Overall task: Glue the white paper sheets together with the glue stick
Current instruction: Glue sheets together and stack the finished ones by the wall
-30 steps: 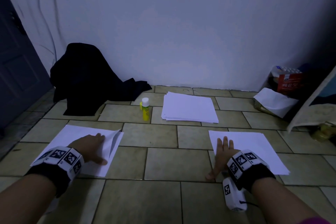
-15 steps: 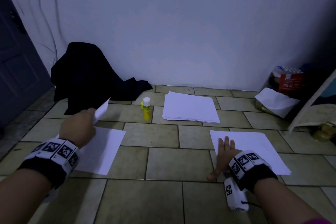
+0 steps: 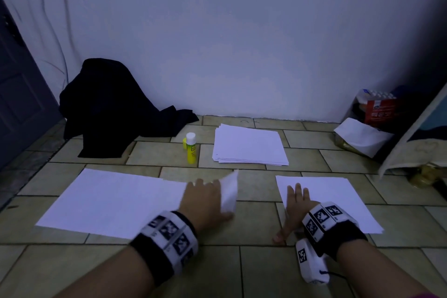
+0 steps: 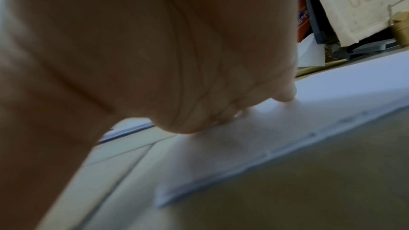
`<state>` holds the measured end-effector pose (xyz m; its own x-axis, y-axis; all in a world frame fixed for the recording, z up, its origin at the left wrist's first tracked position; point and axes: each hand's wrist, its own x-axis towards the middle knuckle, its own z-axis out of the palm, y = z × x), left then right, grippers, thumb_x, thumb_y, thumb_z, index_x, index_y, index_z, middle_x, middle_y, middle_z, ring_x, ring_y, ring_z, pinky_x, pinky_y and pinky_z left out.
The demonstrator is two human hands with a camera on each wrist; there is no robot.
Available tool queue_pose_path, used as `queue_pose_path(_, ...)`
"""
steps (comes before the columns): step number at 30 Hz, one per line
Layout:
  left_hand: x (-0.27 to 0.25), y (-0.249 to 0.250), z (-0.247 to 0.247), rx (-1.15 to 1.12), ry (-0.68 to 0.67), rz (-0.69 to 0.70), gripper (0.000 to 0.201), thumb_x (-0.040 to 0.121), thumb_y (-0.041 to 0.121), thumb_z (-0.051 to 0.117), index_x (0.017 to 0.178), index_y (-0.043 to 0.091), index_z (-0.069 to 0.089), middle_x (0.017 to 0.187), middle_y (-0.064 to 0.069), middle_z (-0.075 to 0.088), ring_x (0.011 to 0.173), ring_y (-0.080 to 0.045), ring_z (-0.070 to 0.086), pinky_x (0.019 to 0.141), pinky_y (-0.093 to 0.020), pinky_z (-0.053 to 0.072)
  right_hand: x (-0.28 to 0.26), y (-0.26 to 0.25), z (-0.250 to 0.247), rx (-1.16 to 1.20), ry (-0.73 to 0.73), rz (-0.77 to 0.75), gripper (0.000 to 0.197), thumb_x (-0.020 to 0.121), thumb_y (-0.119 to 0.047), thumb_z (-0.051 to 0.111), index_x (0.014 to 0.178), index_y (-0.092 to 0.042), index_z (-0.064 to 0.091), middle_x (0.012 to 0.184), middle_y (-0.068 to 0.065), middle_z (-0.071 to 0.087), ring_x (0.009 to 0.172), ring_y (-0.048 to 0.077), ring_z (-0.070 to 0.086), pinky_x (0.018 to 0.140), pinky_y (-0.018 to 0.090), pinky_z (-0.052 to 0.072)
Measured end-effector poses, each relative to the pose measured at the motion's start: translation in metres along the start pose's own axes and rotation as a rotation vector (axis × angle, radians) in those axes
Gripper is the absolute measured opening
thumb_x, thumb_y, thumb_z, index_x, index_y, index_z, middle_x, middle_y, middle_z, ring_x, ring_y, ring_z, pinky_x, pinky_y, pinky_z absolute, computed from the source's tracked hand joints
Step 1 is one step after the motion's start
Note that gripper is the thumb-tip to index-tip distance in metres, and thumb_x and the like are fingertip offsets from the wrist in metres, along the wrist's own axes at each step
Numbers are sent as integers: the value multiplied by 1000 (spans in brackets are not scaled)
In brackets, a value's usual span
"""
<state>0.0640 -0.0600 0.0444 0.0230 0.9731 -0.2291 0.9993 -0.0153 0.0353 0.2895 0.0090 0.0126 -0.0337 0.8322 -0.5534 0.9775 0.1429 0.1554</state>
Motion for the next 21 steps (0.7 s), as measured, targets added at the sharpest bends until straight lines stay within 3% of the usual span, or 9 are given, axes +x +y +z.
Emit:
queue_pose_path(4, 7, 22, 26, -86, -126, 65, 86, 81, 79, 38, 134, 11, 37, 134, -10, 47, 120, -29, 44, 100, -42, 34, 4, 10, -16, 37, -30, -40, 142, 54, -76, 69, 151, -8, -8, 159, 13, -8, 147, 30, 1, 116, 46, 19)
queue_pose_path(6, 11, 17, 29, -112, -152, 98, 83, 86, 75, 35, 137, 9, 36, 144, -11, 39, 128, -29, 37, 103, -42, 34, 8, 16, -27, 79, -10, -60, 136, 49, -84, 62, 151, -11, 10, 157, 9, 12, 143, 25, 21, 112, 43, 29)
queue_pose_path(8, 14, 8, 26, -118, -197, 148, 75, 94, 62, 37, 145, 7, 28, 156, -9, 23, 139, -28, 25, 109, -43, 31, 11, 20, -36, 121, 4, -46, 110, 62, -78, 61, 145, -13, 29, 148, 7, 29, 134, 23, 36, 107, 39, 36)
queue_pose_path(10, 17, -2, 21, -101, -234, 217, 67, 97, 44, 45, 149, 8, 22, 161, -7, 10, 144, -26, 14, 111, -42, 30, 15, 20, -48, 193, -2, -46, 75, 71, -73, 60, 115, -12, 57, 125, 9, 51, 113, 21, 52, 91, 34, 42)
queue_pose_path(11, 18, -7, 20, -82, -248, 249, 67, 96, 37, 50, 149, 9, 21, 161, -6, 7, 145, -25, 11, 112, -42, 31, 19, 20, -53, 241, 32, -60, 64, 73, -72, 59, 93, -11, 61, 107, 9, 58, 98, 20, 55, 81, 32, 42)
queue_pose_path(12, 19, -11, 19, -62, -254, 277, 69, 94, 32, 54, 150, 10, 20, 161, -5, 4, 145, -24, 10, 112, -42, 31, 22, 18, -58, 288, 96, -76, 62, 73, -70, 60, 84, -9, 62, 97, 8, 60, 90, 20, 55, 77, 31, 41)
queue_pose_path(16, 19, -18, 20, -24, -218, 308, 73, 91, 34, 61, 151, 18, 22, 161, -5, -3, 146, -23, 6, 113, -41, 32, 30, -13, -74, 600, 297, -219, 56, 79, -49, 70, 119, -11, 60, 121, 2, 59, 114, 19, 54, 90, 27, 41)
queue_pose_path(18, 18, -19, 22, -24, -196, 302, 74, 91, 38, 61, 151, 21, 22, 159, -4, 5, 145, -25, 8, 112, -41, 32, 32, -43, -83, 670, 294, -330, 48, 81, -41, 72, 120, -15, 60, 121, 0, 59, 111, 15, 54, 86, 22, 39)
queue_pose_path(21, 17, -22, 22, -32, -185, 297, 76, 90, 41, 61, 151, 21, 21, 158, -3, 14, 142, -25, 15, 113, -40, 30, 44, -90, -96, 685, 283, -468, 41, 81, -37, 73, 115, -17, 62, 115, 3, 63, 99, 12, 57, 87, 23, 43)
